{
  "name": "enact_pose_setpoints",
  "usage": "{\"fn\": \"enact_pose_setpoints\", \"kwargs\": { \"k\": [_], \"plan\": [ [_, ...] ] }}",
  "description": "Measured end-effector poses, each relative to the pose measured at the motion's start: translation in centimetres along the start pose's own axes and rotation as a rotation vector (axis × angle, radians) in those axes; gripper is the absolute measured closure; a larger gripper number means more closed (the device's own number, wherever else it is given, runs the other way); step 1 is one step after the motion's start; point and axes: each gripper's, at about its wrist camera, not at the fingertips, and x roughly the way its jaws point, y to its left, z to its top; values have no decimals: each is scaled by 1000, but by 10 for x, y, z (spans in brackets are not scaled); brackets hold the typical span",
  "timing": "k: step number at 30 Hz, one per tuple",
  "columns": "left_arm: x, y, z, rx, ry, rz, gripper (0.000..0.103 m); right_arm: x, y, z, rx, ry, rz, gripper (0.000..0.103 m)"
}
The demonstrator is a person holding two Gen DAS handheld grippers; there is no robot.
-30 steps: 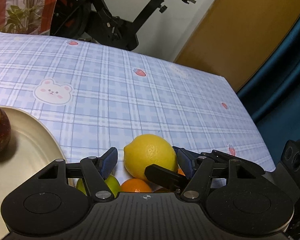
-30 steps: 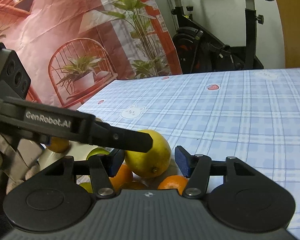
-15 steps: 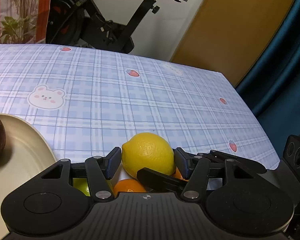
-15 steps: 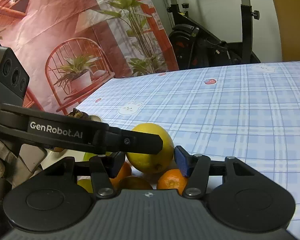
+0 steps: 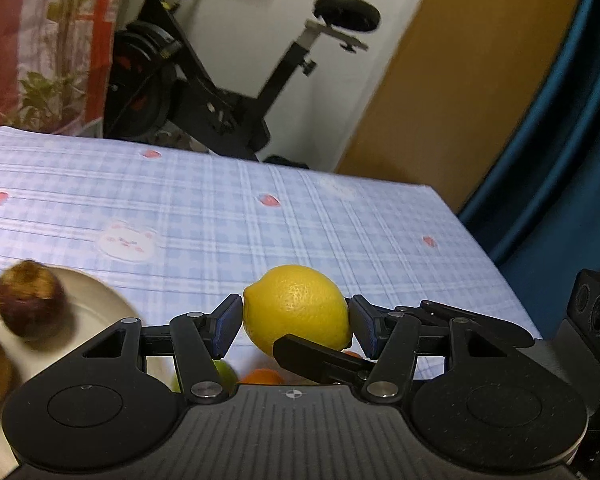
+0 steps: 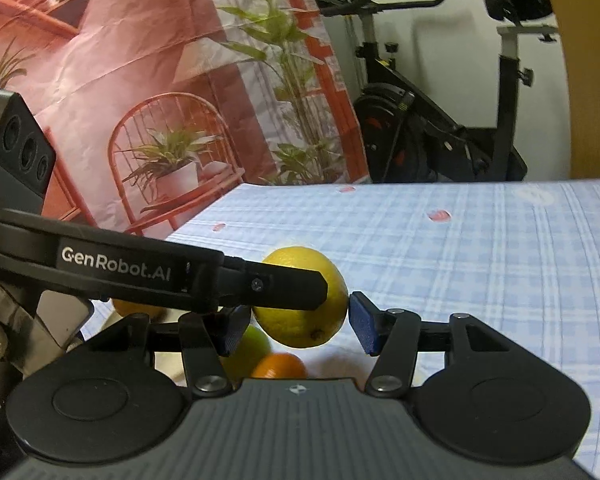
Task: Organize fruits
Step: 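Carry the lemon with the left gripper and lower it onto the plate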
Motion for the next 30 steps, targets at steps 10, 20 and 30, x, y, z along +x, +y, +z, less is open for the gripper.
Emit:
{"fn": "enact_pose_setpoints", "kwargs": {
  "k": [10, 20, 30],
  "plan": [
    [-45, 61, -7, -135, -56, 66, 41, 39, 60, 24, -135, 61, 98, 46],
    [-30, 110, -17, -256, -28, 70, 41, 100, 86, 18, -231, 208, 113, 46],
    [-22, 116, -20, -261, -28, 52, 43, 124, 86, 15, -296, 253, 55, 47]
  ]
}}
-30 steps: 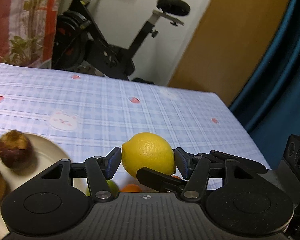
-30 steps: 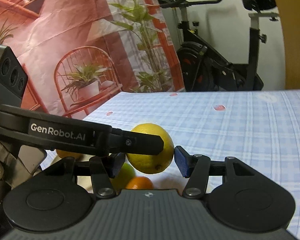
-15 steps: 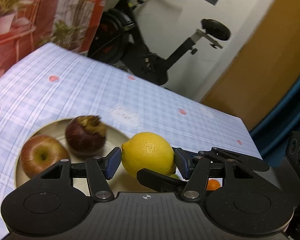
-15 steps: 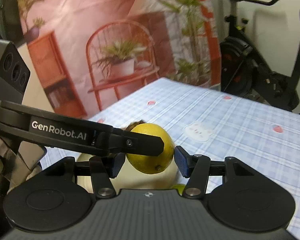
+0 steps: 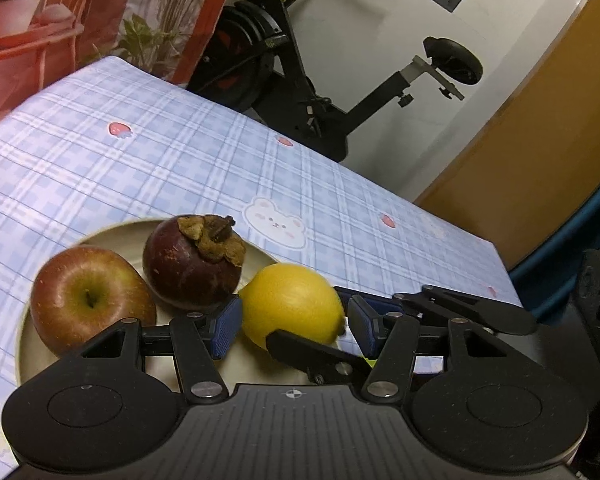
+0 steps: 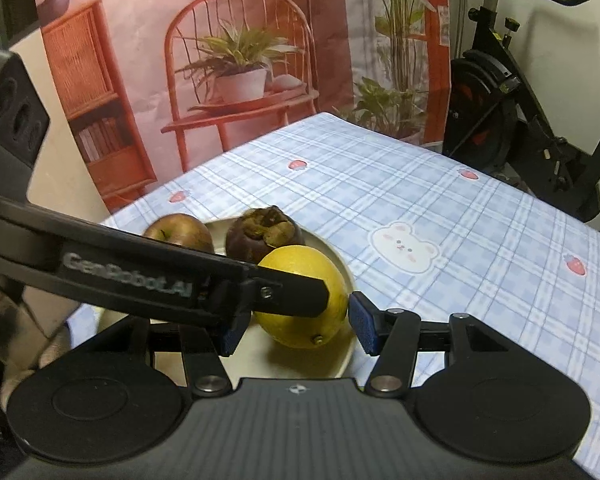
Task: Organize fruits
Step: 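Carry the lemon with the left gripper and lower it onto the plate, then open the left gripper to release the lemon beside the mangosteen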
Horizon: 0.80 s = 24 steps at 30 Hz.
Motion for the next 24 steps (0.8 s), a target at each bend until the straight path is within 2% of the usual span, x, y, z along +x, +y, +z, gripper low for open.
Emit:
{"fn": "enact_pose_setpoints", "kwargs": {
  "k": [4, 13, 17, 24],
  "plan": [
    [0, -1, -3, 6, -8, 10, 43, 3, -4, 0, 10, -2, -6, 49],
    [-4, -4, -5, 4, -27, 39, 43, 9, 6, 6, -85, -12, -40, 49],
    [-5, -8, -7, 17, -30, 38, 43, 6, 3, 3, -69, -8, -38, 49],
    [-22, -23, -4, 56, -92, 56, 43, -15, -2, -2, -46, -35, -45, 48]
  ]
}}
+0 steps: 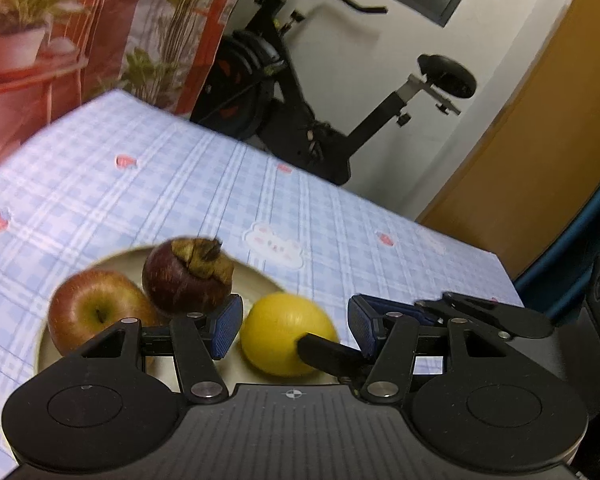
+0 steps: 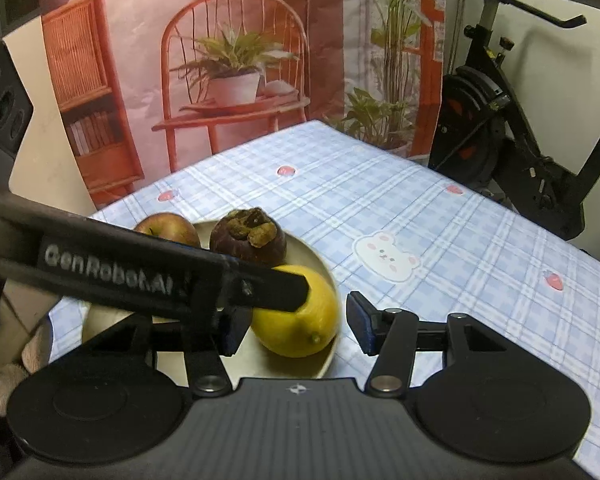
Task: Organize fruits
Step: 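Open the left gripper to release the lemon beside the mangosteen, then move the left gripper to the large yellow grapefruit among the fruits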
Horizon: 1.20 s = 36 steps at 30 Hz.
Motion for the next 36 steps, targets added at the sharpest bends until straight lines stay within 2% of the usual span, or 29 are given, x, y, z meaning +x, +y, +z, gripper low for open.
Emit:
{"fn": "enact_pose_setpoints", "kwargs": {
  "k": [7, 19, 23, 29, 36],
  "plan": [
    [-12, -29, -3, 72, -19, -11, 43, -43, -20, -12, 109, -76, -7, 48],
    [-29, -64, -27, 199, -11, -32, 43, -122, -32, -54, 228, -198, -89, 48],
    [-34, -70, -37, 230, -6, -25, 43, -137, -32, -72, 262, -211, -112, 48],
    [-40, -74, -53, 233, 12, -5, 43, -144, -24, -101, 315, -177, -123, 47],
    [-50, -76, -70, 215, -2, -11, 43, -148, -8, -116, 318, -178, -131, 47]
  ]
}}
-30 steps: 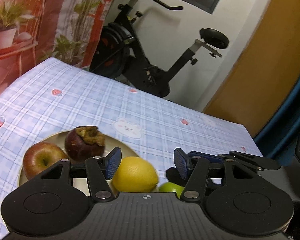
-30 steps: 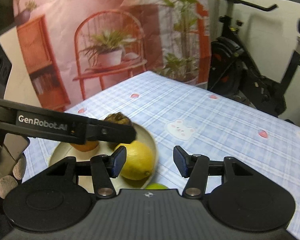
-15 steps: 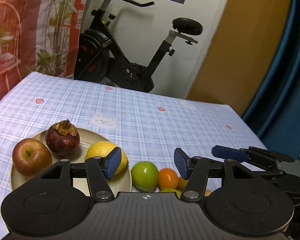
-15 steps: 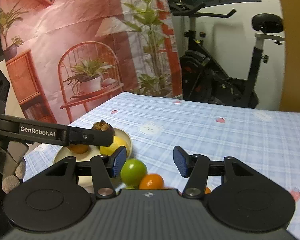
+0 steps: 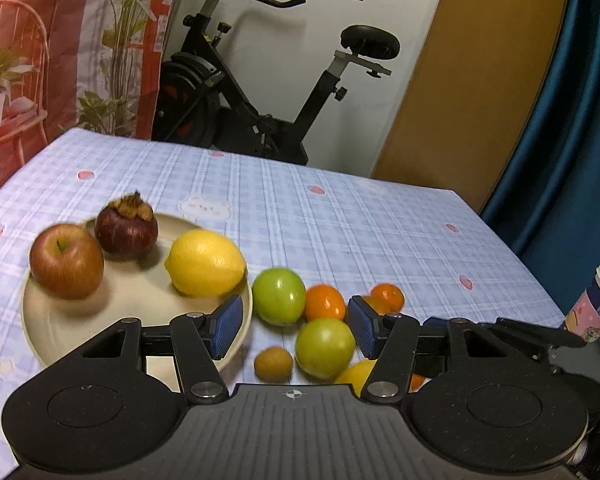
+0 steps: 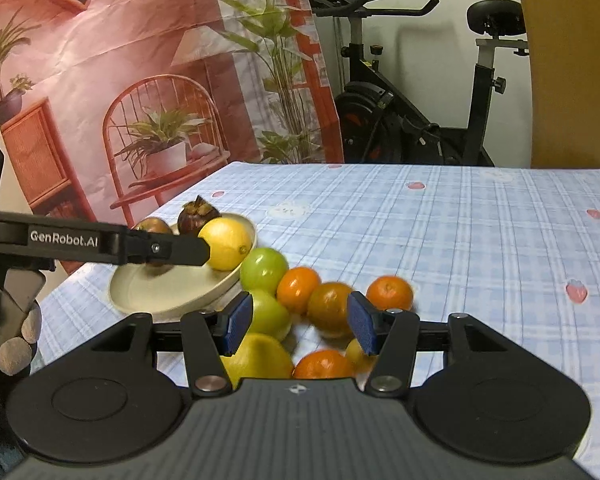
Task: Organize fruits
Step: 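Move the left gripper to the large yellow grapefruit among the fruits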
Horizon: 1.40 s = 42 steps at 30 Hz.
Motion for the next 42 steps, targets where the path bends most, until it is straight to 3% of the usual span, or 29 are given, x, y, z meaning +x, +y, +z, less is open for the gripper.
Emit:
{"fn": "enact_pose_setpoints", "kwargs": {
  "k": [10, 17, 35, 42],
  "plan": [
    [-6, -2, -18, 9, 32, -42, 43, -7, 17, -22, -10, 24, 20, 47],
    [-5, -3, -20, 3, 60, -81, 43, -9, 32, -26, -93, 33, 1, 47],
    [13, -6, -29, -12, 142, -167, 42, -1, 24, -32, -18, 102, 54, 48],
    [22, -8, -32, -26, 154, -177, 42, 0, 24, -33, -3, 78, 64, 46]
  ]
}}
